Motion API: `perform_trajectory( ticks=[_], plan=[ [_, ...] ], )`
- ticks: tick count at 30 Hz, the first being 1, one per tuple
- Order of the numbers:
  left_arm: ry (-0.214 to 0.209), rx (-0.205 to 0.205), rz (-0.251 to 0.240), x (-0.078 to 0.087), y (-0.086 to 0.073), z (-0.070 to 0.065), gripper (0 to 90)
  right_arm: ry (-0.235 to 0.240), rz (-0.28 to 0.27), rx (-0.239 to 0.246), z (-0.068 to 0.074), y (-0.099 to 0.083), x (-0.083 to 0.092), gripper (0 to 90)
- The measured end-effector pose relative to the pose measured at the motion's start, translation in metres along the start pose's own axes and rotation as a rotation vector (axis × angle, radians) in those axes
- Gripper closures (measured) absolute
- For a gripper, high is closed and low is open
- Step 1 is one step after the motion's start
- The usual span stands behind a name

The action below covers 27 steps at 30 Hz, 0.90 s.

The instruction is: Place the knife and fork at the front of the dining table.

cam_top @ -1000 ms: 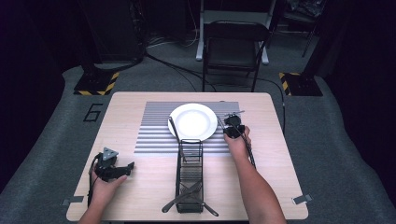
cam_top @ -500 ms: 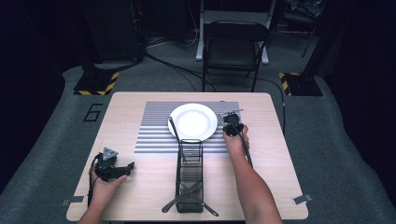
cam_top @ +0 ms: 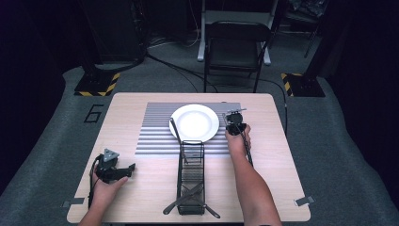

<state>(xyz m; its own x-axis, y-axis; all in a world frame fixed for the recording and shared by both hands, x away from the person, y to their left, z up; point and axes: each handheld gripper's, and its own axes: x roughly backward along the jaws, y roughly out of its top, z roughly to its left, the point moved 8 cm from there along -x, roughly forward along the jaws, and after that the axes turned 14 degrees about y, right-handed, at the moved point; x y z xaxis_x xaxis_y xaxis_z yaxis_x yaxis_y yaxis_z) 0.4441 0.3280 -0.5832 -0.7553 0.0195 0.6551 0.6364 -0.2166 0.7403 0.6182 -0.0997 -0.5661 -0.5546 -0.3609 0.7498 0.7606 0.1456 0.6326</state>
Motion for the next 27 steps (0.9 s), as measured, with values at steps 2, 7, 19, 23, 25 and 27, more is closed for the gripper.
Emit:
perform_trajectory(
  ticks=[2, 7, 19, 23, 25, 27],
  plan=[
    [0.0, -0.001, 0.0, 0.0, 0.0, 0.0, 13.8, -0.002, -0.003, -0.001, -0.001, 0.001, -0.001, 84.4],
    [0.0, 0.0, 0.0, 0.0, 0.0, 0.0, 13.8, 0.016, 0.003, -0.017, -0.002, 0.001, 0.001, 78.8],
    [0.003, -0.001, 0.001, 0.0, 0.0, 0.001, 15.8, 0.04, -0.009, 0.062, 0.0, -0.005, 0.03, 70.0],
    [0.006, 0.003, -0.005, 0.0, 0.001, 0.001, 16.2, 0.054, -0.017, 0.069, -0.002, -0.012, 0.042, 69.6],
    [0.008, 0.005, -0.005, 0.0, 0.001, 0.0, 16.5, 0.052, -0.018, 0.079, -0.005, -0.017, 0.049, 70.0],
    [0.01, 0.013, -0.015, -0.001, 0.001, 0.0, 16.7, 0.055, -0.021, 0.071, -0.008, -0.021, 0.053, 70.4]
  ],
)
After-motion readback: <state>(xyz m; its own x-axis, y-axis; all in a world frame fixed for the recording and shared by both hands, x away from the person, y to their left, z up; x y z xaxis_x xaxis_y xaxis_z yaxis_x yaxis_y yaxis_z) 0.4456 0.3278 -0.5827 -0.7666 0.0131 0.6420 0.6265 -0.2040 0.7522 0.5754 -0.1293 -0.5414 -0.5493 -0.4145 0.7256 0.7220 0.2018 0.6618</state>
